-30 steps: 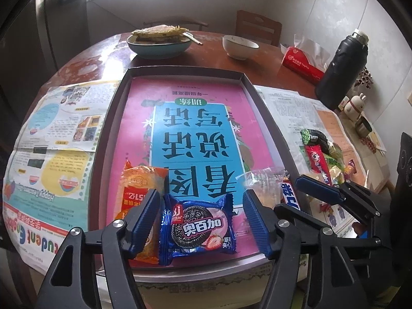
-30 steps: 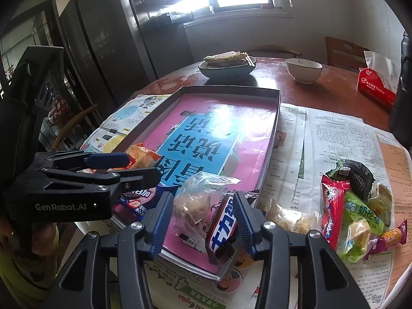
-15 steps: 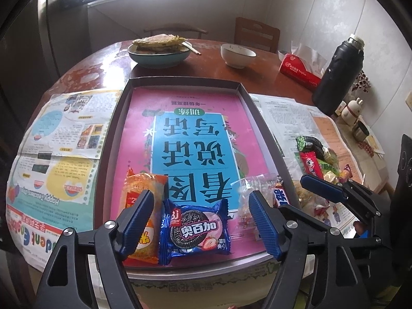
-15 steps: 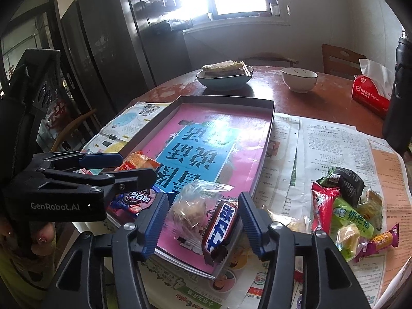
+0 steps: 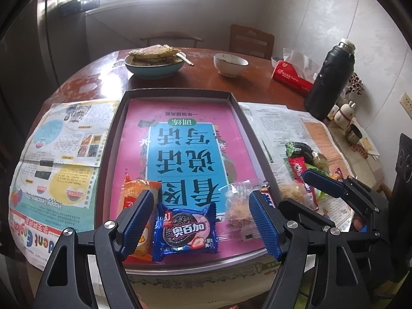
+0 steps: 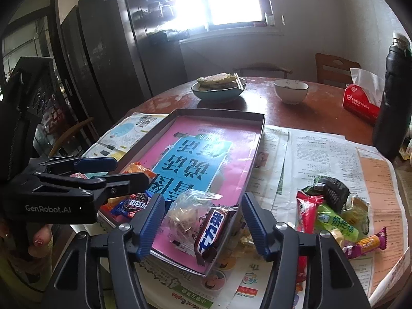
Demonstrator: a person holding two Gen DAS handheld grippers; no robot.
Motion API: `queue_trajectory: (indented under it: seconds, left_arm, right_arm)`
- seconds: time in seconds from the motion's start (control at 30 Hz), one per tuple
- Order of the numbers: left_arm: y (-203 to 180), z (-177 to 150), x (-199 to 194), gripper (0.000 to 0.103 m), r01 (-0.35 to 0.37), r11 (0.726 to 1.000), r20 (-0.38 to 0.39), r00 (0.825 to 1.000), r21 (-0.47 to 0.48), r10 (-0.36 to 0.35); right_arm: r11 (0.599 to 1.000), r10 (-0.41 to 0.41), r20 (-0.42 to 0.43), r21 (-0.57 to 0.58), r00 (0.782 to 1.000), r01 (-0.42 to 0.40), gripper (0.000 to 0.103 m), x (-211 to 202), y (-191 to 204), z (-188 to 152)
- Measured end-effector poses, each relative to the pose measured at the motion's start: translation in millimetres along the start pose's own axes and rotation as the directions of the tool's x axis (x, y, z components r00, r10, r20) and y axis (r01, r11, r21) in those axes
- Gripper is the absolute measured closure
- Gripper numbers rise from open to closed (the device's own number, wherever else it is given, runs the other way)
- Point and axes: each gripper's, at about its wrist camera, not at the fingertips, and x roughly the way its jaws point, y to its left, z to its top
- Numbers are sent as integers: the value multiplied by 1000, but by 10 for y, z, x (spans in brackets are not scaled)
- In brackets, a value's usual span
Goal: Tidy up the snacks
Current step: 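Move both open tools back over the snack pile on the newspaper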
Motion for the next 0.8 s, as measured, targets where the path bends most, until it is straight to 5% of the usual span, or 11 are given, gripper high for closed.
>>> queue_trajectory:
  seconds: [0.8]
  left_arm:
    - [-536,261,-266,25,76,993,69,994,90,-83]
  right_arm:
    - [994,-78,123,87,989,67,39,-538,-411,65]
